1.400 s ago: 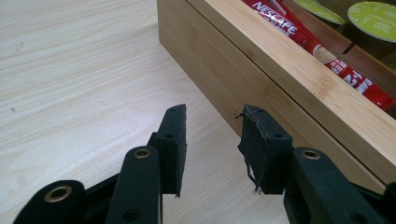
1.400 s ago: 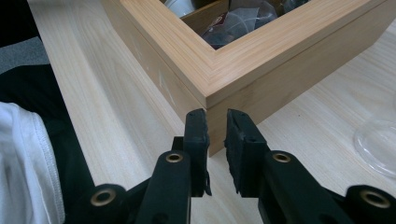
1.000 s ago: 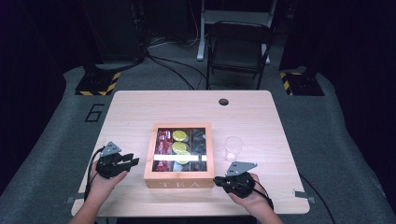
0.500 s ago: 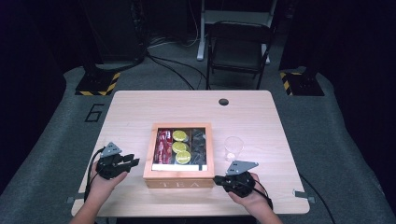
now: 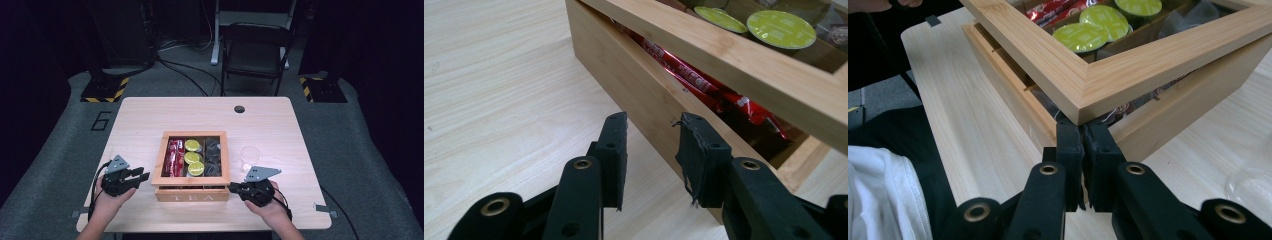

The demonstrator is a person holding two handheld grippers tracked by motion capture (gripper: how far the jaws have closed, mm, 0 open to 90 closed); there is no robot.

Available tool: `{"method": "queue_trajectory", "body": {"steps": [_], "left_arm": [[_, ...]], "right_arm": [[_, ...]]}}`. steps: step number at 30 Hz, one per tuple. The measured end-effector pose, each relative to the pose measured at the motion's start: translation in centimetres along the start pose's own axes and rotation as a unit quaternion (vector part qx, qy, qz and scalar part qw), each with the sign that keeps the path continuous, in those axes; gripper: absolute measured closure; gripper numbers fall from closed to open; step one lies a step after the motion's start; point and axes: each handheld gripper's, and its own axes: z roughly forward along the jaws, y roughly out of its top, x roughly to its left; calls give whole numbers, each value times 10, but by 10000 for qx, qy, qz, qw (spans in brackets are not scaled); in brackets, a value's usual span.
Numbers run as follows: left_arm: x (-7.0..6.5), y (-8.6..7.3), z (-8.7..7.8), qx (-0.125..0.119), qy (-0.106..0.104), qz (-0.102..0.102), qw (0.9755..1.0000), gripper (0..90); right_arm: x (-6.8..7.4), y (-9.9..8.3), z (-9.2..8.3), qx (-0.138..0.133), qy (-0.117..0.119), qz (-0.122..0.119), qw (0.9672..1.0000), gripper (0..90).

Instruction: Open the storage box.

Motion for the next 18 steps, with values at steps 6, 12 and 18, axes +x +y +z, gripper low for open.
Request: {"method": "queue_trajectory", "body": {"steps": [6, 12, 18], "left_arm": [[-11, 3, -10, -76, -149, 195, 9997, 642], [-24, 6, -15, -100, -347, 307, 9989, 658], [-36, 9, -23, -191, -474, 365, 9980, 677]], "right_arm": [[-1, 7, -4, -156, 0, -2, 9999, 861], [-3, 13, -5, -304, 14, 20, 9995, 858], [-5, 17, -7, -436, 32, 45, 9990, 859]]}}
